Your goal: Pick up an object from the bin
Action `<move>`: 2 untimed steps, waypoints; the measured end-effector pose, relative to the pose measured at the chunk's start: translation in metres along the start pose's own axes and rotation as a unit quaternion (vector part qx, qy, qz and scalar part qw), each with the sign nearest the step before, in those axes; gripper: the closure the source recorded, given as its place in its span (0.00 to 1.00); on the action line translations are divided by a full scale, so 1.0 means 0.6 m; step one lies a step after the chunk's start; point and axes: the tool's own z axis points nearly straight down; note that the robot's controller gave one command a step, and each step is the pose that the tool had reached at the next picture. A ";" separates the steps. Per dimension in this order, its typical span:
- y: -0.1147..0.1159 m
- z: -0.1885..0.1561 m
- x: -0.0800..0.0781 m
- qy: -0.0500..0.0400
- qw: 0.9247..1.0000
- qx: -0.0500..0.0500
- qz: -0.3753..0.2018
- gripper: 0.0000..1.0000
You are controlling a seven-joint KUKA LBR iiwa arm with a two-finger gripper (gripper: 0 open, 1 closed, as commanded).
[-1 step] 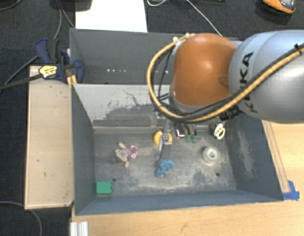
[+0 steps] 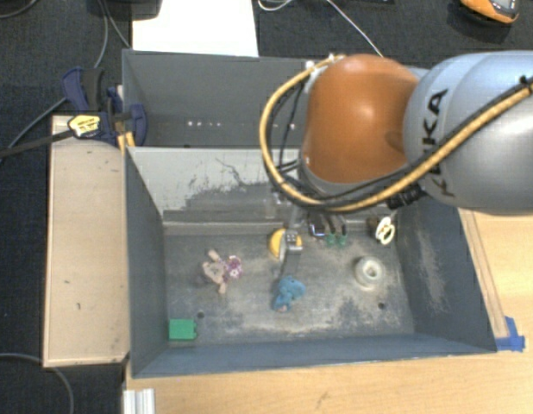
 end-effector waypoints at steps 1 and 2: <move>0.039 0.112 0.002 0.000 0.992 0.000 -0.123 0.00; 0.083 0.129 -0.007 -0.002 0.978 -0.001 -0.208 0.00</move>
Offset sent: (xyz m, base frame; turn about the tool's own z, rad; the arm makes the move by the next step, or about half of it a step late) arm 0.0038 0.0494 -0.0781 -0.4216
